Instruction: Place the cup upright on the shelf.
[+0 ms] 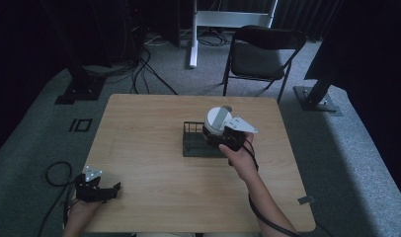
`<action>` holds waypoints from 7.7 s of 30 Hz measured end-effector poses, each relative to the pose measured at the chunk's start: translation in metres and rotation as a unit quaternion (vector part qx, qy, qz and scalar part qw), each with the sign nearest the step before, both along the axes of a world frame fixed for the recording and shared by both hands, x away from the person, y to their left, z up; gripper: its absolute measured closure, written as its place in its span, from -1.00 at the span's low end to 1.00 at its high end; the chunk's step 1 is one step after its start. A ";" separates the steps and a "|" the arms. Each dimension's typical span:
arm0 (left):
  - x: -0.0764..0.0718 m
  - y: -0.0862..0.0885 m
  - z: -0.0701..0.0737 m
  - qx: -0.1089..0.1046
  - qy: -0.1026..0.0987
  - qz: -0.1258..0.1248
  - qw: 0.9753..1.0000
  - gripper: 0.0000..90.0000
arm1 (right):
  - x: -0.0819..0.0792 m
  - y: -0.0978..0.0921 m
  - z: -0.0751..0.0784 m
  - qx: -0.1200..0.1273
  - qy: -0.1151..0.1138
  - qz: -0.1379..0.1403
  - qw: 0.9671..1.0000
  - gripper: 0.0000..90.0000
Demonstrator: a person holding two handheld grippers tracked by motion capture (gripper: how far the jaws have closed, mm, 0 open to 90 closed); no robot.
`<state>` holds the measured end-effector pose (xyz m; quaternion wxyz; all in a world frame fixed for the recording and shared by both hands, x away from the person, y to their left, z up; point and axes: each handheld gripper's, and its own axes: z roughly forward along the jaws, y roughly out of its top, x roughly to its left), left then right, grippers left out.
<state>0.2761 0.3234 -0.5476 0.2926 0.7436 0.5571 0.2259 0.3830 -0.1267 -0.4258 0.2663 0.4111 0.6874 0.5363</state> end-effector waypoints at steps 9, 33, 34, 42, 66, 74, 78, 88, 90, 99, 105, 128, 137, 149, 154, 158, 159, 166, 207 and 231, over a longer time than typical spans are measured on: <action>0.000 0.000 0.000 0.000 0.000 0.000 1.000 -0.99 | 0.018 0.005 -0.004 -0.012 0.039 -0.055 0.998 -0.60; 0.000 0.000 0.000 0.000 0.000 0.000 1.000 -0.99 | 0.044 0.016 -0.025 -0.050 0.129 -0.105 0.985 -0.60; 0.000 0.000 0.000 -0.001 0.000 0.001 1.000 -0.99 | 0.045 0.016 -0.025 -0.050 0.132 -0.104 0.985 -0.60; 0.000 0.000 0.000 0.000 0.000 0.000 1.000 -0.99 | 0.048 0.019 -0.030 -0.064 0.153 -0.098 0.981 -0.60; 0.000 0.000 0.000 -0.001 0.000 0.001 1.000 -0.99 | 0.058 0.023 -0.036 -0.092 0.188 -0.080 0.975 -0.60; 0.000 0.000 0.000 -0.001 0.000 0.000 1.000 -0.99 | 0.057 0.017 -0.036 -0.092 0.197 -0.057 0.974 -0.61; 0.000 0.000 0.000 -0.001 0.000 0.000 1.000 -0.99 | 0.056 0.016 -0.036 -0.095 0.193 -0.050 0.975 -0.62; 0.000 0.000 0.000 -0.001 0.000 0.000 1.000 -0.99 | 0.051 0.019 -0.037 -0.113 0.185 -0.038 0.976 -0.72; 0.000 0.000 0.000 0.000 0.000 0.000 1.000 -0.99 | 0.050 0.018 -0.036 -0.114 0.183 -0.037 0.976 -0.72; 0.000 0.000 0.000 -0.001 0.000 0.000 1.000 -0.99 | 0.043 0.013 -0.034 -0.102 0.176 -0.032 0.978 -0.73; 0.000 0.000 0.000 -0.001 0.000 0.000 1.000 -0.99 | 0.037 0.009 -0.034 -0.096 0.160 -0.032 0.982 -0.73; 0.000 0.000 0.000 0.000 0.000 0.000 1.000 -0.99 | 0.016 -0.006 -0.037 -0.059 0.128 -0.021 0.990 -0.74; 0.000 0.000 0.000 0.000 0.000 0.000 1.000 -0.99 | 0.006 -0.018 -0.036 -0.052 0.120 -0.024 0.991 -0.74; 0.000 0.000 0.000 0.000 0.000 0.001 1.000 -0.99 | -0.012 -0.037 -0.034 -0.044 0.106 -0.023 0.993 -0.74; 0.000 0.000 0.000 0.000 0.000 0.001 1.000 -0.99 | -0.022 -0.046 -0.034 -0.044 0.100 -0.023 0.994 -0.74; 0.000 0.000 0.000 0.000 0.000 0.001 1.000 -0.99 | -0.030 -0.053 -0.036 -0.047 0.097 -0.021 0.994 -0.73; 0.000 0.000 0.000 0.000 0.000 0.000 1.000 -0.99 | -0.032 -0.054 -0.036 -0.046 0.096 -0.021 0.994 -0.74; 0.000 0.000 0.000 0.000 0.000 0.000 1.000 -0.99 | -0.044 -0.064 -0.040 -0.044 0.089 -0.016 0.995 -0.74; 0.000 0.000 0.000 0.000 0.000 0.000 1.000 -0.99 | -0.069 -0.133 -0.104 -0.081 0.134 -0.089 0.984 -0.73; 0.000 0.000 0.000 0.000 0.000 0.001 1.000 -0.99 | -0.062 -0.156 -0.124 -0.117 0.183 -0.151 0.964 -0.73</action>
